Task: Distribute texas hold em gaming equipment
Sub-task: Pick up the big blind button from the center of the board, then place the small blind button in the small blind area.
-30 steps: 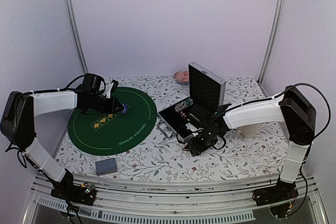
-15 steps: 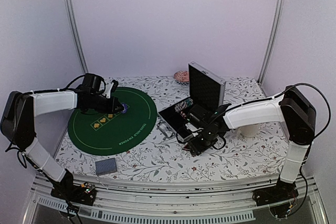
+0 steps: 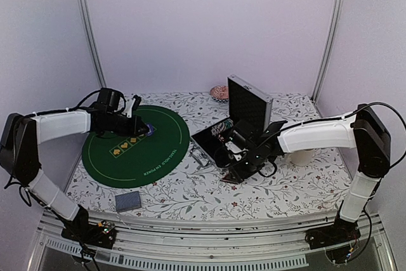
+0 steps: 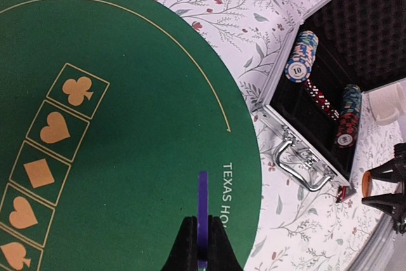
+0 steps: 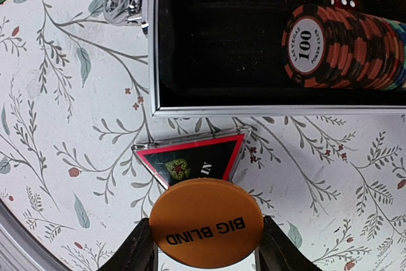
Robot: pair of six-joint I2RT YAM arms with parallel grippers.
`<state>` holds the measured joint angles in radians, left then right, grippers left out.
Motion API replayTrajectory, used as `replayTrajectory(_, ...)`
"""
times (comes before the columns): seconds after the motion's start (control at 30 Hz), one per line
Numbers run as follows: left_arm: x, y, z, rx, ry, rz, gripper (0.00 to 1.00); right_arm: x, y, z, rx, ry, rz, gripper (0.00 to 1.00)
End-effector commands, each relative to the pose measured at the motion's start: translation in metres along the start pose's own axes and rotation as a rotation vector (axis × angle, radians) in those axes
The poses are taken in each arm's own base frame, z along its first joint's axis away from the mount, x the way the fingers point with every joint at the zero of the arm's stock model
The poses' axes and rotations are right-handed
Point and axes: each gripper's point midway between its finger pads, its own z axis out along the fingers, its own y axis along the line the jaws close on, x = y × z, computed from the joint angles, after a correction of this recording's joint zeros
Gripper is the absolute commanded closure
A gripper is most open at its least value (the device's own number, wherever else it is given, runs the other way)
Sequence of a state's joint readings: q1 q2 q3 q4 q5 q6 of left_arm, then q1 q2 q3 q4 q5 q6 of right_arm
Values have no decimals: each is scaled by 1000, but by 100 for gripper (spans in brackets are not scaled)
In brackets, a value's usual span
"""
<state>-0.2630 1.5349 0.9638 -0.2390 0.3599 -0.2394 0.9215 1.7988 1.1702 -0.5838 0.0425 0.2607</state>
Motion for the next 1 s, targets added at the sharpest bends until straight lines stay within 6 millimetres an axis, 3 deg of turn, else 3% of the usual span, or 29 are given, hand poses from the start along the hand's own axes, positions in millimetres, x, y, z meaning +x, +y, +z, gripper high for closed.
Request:
replayTrajectory(0.0, 14, -3, -16, 44, -3, -113, 100, -11, -3, -19, 2, -55, -7, 70)
replayTrajectory(0.17, 34, 12, -49, 46, -100, -297, 100, -16, -4, -25, 6, -87, -33, 70)
replayTrajectory(0.37, 67, 66, -82, -39, -199, -571, 100, -18, -5, -30, 8, -118, -68, 70)
replayTrajectory(0.53, 115, 110, -85, -21, -235, -881, 100, -15, -5, -37, 0, -146, -76, 70)
replayTrajectory(0.63, 135, 120, -81, -25, -225, -977, 100, -11, -8, -38, 4, -150, -78, 70)
replayTrajectory(0.97, 159, 144, -82, -122, -241, -1085, 100, -6, -9, -38, -1, -150, -62, 70)
